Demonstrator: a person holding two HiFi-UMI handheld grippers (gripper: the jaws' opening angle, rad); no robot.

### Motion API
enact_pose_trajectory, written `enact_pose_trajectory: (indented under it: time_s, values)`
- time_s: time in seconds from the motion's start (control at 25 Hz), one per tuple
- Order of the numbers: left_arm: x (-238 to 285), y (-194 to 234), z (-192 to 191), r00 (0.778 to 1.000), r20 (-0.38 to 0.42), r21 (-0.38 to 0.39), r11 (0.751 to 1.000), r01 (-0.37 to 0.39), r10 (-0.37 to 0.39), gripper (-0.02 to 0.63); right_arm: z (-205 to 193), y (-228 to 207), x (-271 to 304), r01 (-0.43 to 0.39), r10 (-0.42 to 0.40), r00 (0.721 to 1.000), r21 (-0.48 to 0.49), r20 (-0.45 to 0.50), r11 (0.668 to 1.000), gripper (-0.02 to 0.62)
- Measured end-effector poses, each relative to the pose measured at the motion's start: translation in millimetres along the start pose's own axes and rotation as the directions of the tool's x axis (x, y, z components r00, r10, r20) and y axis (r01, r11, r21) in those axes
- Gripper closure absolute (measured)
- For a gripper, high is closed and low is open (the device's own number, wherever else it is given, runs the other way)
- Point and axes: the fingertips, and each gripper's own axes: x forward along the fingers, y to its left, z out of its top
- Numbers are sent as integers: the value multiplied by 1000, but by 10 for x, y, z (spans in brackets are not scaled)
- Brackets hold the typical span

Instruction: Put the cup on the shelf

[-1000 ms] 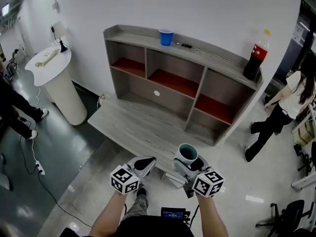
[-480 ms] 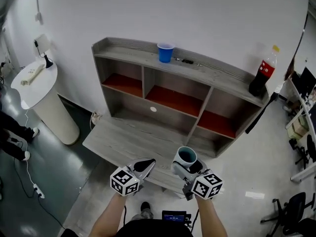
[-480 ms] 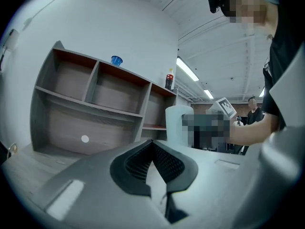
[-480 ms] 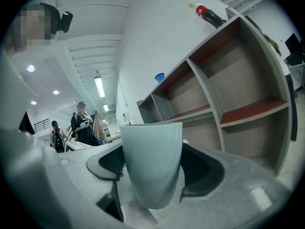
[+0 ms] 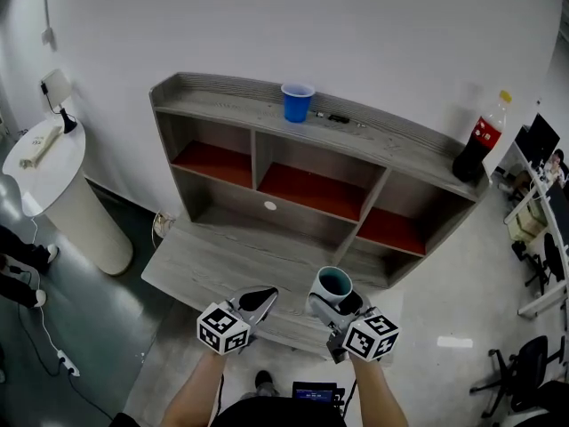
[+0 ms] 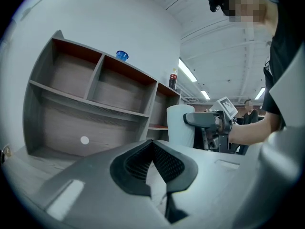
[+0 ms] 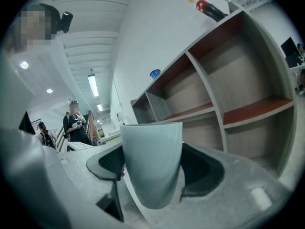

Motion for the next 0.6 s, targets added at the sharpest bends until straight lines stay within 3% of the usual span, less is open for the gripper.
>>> enact_pose_trajectory:
  time_s: [0.28, 0.6]
  values:
    - [150, 48, -26, 1000, -4, -11, 1000, -4, 4, 607, 29, -116, 45, -4, 4, 1000, -3, -10, 1000, 235]
    - [293, 17, 102, 999, 15, 7, 999, -38, 38, 607, 181, -180, 131, -69, 68, 998, -21, -2, 997, 236]
